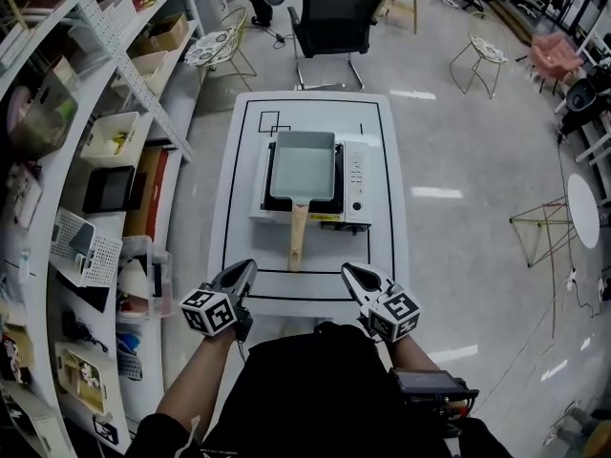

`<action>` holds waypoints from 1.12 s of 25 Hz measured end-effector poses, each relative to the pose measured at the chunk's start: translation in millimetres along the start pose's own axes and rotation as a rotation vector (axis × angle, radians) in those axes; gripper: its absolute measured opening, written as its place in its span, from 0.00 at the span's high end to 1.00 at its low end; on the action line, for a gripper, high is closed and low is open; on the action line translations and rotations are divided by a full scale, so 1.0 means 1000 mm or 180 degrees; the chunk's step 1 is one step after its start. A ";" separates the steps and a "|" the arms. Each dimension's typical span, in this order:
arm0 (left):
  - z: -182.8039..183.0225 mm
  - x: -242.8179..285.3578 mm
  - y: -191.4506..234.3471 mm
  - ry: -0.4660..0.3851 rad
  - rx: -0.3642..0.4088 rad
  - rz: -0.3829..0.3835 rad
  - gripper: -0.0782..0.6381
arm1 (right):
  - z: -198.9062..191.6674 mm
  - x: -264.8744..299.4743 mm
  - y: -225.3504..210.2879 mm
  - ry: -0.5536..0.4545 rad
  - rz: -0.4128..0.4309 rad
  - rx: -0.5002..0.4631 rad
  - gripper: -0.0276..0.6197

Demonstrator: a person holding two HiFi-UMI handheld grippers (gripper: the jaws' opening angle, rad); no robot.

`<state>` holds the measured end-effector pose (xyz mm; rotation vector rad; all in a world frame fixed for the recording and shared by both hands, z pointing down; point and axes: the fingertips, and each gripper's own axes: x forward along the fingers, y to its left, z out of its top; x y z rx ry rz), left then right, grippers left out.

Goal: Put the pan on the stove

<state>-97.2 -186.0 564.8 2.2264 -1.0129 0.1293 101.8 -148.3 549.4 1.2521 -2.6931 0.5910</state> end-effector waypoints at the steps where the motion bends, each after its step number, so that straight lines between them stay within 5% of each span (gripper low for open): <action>1: -0.004 -0.003 -0.002 0.0016 0.0076 -0.0009 0.88 | -0.001 -0.001 0.003 0.0007 0.0012 -0.0021 0.92; 12: -0.028 -0.027 -0.028 0.0055 0.0476 -0.0174 0.88 | -0.013 -0.021 0.029 0.0028 -0.0057 -0.0117 0.92; 28: -0.028 -0.032 -0.039 0.0064 0.0587 -0.0296 0.88 | -0.018 -0.026 0.040 -0.0024 -0.0161 -0.0111 0.92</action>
